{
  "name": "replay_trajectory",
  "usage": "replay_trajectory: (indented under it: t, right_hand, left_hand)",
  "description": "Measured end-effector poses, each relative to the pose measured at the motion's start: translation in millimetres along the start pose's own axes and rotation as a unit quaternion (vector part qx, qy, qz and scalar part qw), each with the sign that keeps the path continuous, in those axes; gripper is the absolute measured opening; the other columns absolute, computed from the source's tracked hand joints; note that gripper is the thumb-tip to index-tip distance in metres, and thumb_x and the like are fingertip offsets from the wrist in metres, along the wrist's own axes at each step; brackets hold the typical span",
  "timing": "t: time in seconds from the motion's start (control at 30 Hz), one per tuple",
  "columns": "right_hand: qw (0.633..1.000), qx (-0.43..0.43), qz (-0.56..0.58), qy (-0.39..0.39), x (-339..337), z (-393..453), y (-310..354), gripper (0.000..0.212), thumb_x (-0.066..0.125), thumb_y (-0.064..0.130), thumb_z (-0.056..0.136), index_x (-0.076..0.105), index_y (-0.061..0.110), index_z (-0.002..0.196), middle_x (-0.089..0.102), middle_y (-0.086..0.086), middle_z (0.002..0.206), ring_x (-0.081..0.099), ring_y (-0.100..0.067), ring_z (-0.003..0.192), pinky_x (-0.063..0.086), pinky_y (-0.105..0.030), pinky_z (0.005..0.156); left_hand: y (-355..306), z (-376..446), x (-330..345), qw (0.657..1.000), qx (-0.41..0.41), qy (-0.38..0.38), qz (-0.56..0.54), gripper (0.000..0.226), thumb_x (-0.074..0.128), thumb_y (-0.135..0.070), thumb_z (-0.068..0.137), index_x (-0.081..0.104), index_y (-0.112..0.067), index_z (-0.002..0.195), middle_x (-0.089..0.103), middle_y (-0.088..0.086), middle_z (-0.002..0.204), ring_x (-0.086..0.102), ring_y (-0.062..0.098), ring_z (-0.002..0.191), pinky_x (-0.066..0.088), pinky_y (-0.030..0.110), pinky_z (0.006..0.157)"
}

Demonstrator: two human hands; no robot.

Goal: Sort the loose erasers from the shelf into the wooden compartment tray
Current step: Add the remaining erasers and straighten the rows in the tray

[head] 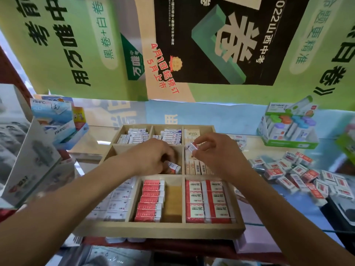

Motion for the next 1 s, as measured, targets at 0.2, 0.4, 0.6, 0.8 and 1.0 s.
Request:
replay_trajectory:
  t: [0.2, 0.4, 0.6, 0.8, 1.0]
  right_hand:
    - [1.000, -0.003, 0.010, 0.001, 2.1, -16.8, -9.1, 0.016, 0.070, 0.032, 0.084, 0.067, 0.031, 0.100, 0.069, 0.013, 0.093, 0.064, 0.001, 0.083, 0.049, -0.013, 0.069]
    - [1.000, -0.018, 0.001, 0.008, 4.6, -18.6, -7.7, 0.018, 0.068, 0.033, 0.086, 0.064, 0.034, 0.103, 0.067, 0.016, 0.094, 0.063, 0.003, 0.082, 0.047, -0.011, 0.064]
    - [0.999, -0.029, -0.016, 0.013, 6.9, -18.0, -10.2, 0.018, 0.068, 0.033, 0.086, 0.063, 0.034, 0.103, 0.066, 0.016, 0.094, 0.062, 0.002, 0.083, 0.046, -0.009, 0.063]
    - [0.999, -0.036, -0.021, 0.018, 8.0, -17.4, -8.7, 0.019, 0.070, 0.032, 0.085, 0.062, 0.035, 0.103, 0.061, 0.021, 0.089, 0.060, 0.005, 0.081, 0.043, -0.004, 0.060]
    - [0.999, -0.043, 0.006, 0.025, 8.5, -18.2, -7.0, 0.022, 0.073, 0.019, 0.083, 0.068, 0.027, 0.104, 0.065, 0.018, 0.091, 0.062, 0.003, 0.084, 0.046, -0.004, 0.066]
  left_hand:
    - [5.3, -3.9, -2.7, 0.997, -0.038, 0.000, -0.069, 0.008, 0.071, -0.019, 0.085, 0.074, -0.024, 0.091, 0.071, -0.015, 0.081, 0.065, -0.003, 0.079, 0.053, 0.021, 0.077]
    - [2.7, -4.0, -7.3, 0.999, -0.031, -0.021, -0.014, 0.014, 0.068, -0.018, 0.086, 0.077, -0.026, 0.093, 0.072, -0.011, 0.093, 0.062, 0.005, 0.086, 0.048, 0.023, 0.083]
    - [-4.5, -5.0, 2.7, 0.994, -0.037, 0.071, -0.076, 0.025, 0.064, -0.009, 0.087, 0.078, -0.030, 0.087, 0.072, -0.019, 0.084, 0.062, -0.005, 0.081, 0.048, 0.017, 0.079]
    - [-3.7, -8.8, 0.6, 0.977, -0.065, 0.095, -0.182, 0.054, 0.039, 0.014, 0.079, 0.074, -0.027, 0.087, 0.073, -0.010, 0.077, 0.065, 0.004, 0.074, 0.054, 0.025, 0.076]
    - [-7.2, -8.7, -17.0, 0.948, -0.045, 0.032, -0.314, 0.027, 0.069, 0.001, 0.084, 0.073, -0.022, 0.097, 0.075, -0.003, 0.089, 0.069, 0.008, 0.093, 0.051, 0.022, 0.089]
Point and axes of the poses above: each hand's wrist, its own z-axis towards the middle knuckle, its own x-axis out of the palm, y = z × x, the point moved 7 cm from there along z, towards the middle knuckle
